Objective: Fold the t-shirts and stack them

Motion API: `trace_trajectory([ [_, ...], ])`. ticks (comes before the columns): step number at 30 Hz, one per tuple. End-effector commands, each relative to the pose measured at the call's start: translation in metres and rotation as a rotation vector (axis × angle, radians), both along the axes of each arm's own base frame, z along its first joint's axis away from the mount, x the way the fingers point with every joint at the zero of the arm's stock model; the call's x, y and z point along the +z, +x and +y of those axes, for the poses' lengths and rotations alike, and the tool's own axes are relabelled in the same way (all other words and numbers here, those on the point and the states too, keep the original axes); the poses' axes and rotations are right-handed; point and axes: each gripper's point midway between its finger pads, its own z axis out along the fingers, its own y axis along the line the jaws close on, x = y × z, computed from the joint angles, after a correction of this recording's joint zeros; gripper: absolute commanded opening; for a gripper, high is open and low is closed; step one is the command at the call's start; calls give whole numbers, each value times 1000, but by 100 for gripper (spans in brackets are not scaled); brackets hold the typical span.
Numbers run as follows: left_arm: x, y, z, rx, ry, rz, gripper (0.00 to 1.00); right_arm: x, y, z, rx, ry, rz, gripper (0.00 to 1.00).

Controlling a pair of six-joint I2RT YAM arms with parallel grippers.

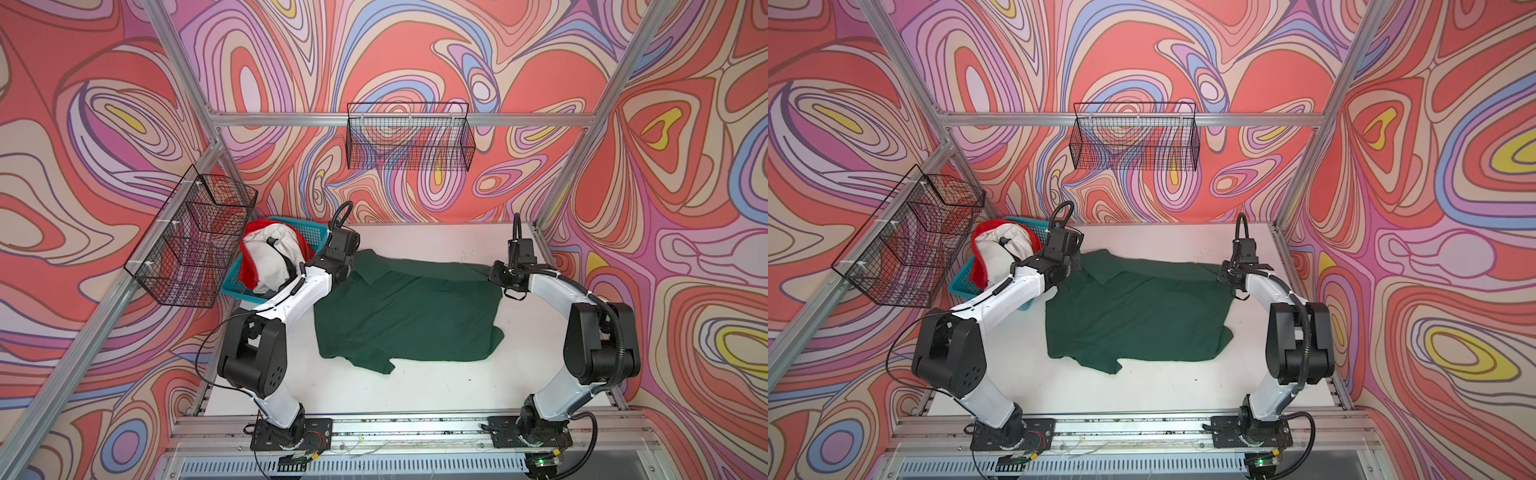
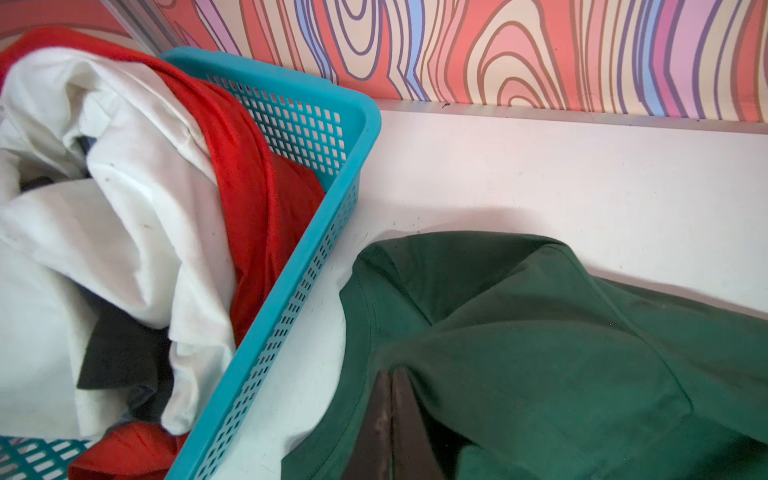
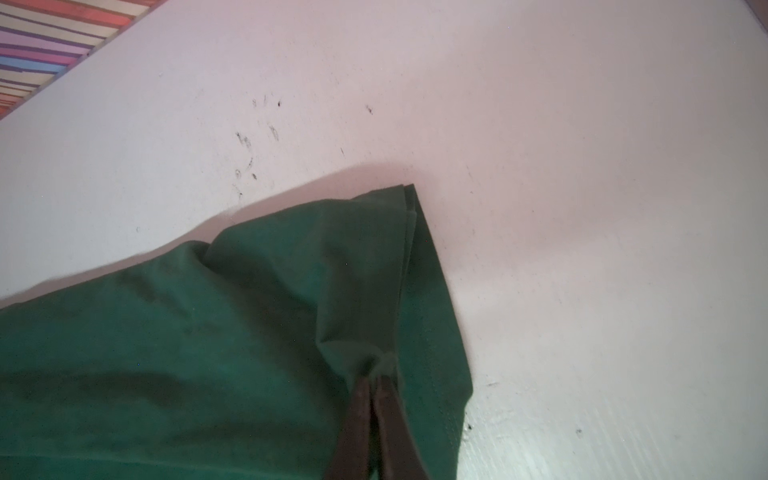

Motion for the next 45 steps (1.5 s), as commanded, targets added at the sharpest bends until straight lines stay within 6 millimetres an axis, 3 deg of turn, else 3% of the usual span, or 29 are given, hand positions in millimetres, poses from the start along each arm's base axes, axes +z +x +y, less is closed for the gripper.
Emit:
trace_trajectory([
  [1, -4, -17, -3, 37, -21, 20, 0, 1, -7, -6, -19, -14, 1, 0],
  [5, -33, -33, -18, 21, -20, 92, 0, -17, -14, -10, -54, -17, 44, 0],
  [9, -48, -49, -31, -7, 7, 137, 0, -28, -20, -18, -104, -41, 78, 0],
  [10, -50, -53, -33, -15, 13, 148, 9, -30, -19, -18, -104, -42, 85, 0],
  [12, -52, -59, -30, -11, 21, 156, 38, -32, -18, -17, -102, -38, 95, 5],
  [14, -47, -64, -21, 10, 49, 147, 63, -33, -16, -17, -103, -35, 100, 28],
  [16, -37, -65, -14, 25, 75, 124, 75, -32, -15, -16, -103, -28, 95, 39],
  [18, -28, -63, -9, 31, 60, 117, 80, -28, -13, -15, -101, -25, 85, 52],
  [24, -33, -39, 7, 72, -71, 146, 76, -14, -10, -13, -99, -7, 55, 63],
  [30, -44, -3, -5, 49, -150, 170, 65, 13, -12, 12, -15, 70, -8, 69],
  [35, -70, 21, -11, 48, -204, 233, 58, 36, -16, 76, 133, 117, -73, 68],
  [40, -100, 39, -7, 75, -270, 265, 56, 31, -16, 142, 255, 185, -84, 65],
  [45, -116, 54, -4, 76, -351, 270, 54, 13, -13, 162, 276, 189, -51, 59],
])
